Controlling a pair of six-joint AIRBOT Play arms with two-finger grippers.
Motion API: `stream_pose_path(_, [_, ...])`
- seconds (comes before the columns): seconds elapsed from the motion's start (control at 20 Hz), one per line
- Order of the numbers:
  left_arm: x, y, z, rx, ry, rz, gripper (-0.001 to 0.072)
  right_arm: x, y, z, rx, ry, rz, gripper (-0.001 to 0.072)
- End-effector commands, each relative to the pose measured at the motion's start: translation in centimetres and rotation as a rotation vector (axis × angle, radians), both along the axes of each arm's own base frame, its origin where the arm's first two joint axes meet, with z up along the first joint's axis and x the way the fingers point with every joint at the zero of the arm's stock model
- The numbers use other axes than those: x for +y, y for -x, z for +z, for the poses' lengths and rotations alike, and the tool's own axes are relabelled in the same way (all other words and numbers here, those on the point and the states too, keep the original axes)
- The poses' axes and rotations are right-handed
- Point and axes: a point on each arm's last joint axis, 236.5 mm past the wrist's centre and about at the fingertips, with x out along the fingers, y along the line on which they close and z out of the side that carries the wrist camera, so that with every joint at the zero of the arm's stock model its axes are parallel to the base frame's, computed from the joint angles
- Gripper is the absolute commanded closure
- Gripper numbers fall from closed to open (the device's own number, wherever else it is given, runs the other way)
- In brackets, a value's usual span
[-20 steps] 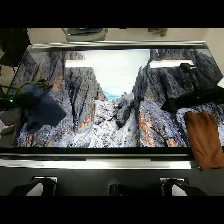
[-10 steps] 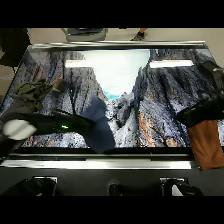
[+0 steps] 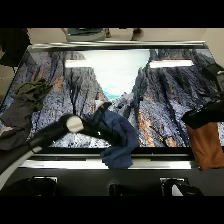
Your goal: Fold the shirts.
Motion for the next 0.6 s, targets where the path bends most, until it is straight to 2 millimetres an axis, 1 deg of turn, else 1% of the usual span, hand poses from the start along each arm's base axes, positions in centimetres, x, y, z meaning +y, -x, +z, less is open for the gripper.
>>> stream_pose_path(0.0, [7.3,-8.0,2.8,-0.094,-0.068,0.127,-0.0004,2.6,-0.5,-2.8,0.082,-0.128,0.042,0.0045])
stream_pose_path(0.05, [10.5,-10.0,3.0,-0.087,-0.083,0.204,-0.0004,4.4,0.1,-4.2,0.122,-0.208,0.075,0.0044])
stream_pose_path(0.1, [13.6,-11.2,2.4,-0.054,-0.099,0.271,-0.0004,6.3,0.9,-6.0,0.169,-0.292,0.103,0.0038])
stream_pose_path(0.15, [16.1,-11.6,1.3,-0.005,-0.118,0.32,-0.0004,7.8,1.9,-7.9,0.223,-0.365,0.112,0.0029])
stream_pose_path(0.2, [18.3,-11.6,-0.4,0.052,-0.137,0.364,-0.0004,8.8,3.2,-10.1,0.288,-0.421,0.104,0.0024])
stream_pose_path(0.25, [19.6,-11.3,-2.2,0.101,-0.152,0.395,-0.0005,9.7,4.5,-12.2,0.339,-0.471,0.102,0.002])
stream_pose_path(0.3, [20.3,-10.6,-4.2,0.161,-0.166,0.409,-0.0005,10.5,5.6,-13.7,0.379,-0.511,0.104,0.0011])
stream_pose_path(0.35, [20.1,-9.9,-6.0,0.214,-0.162,0.415,-0.0005,10.9,6.8,-15.3,0.419,-0.531,0.094,0.0009])
stream_pose_path(0.4, [19.4,-9.4,-7.6,0.249,-0.151,0.42,-0.0005,11.1,7.7,-16.5,0.449,-0.538,0.086,0.0008])
stream_pose_path(0.5, [18.1,-9.8,-9.6,0.264,-0.132,0.444,-0.0005,11.3,9.2,-18.1,0.494,-0.549,0.079,0.0008])
stream_pose_path(0.55, [17.5,-10.3,-10.1,0.261,-0.115,0.456,-0.0005,11.4,9.7,-18.5,0.504,-0.551,0.086,0.0008])
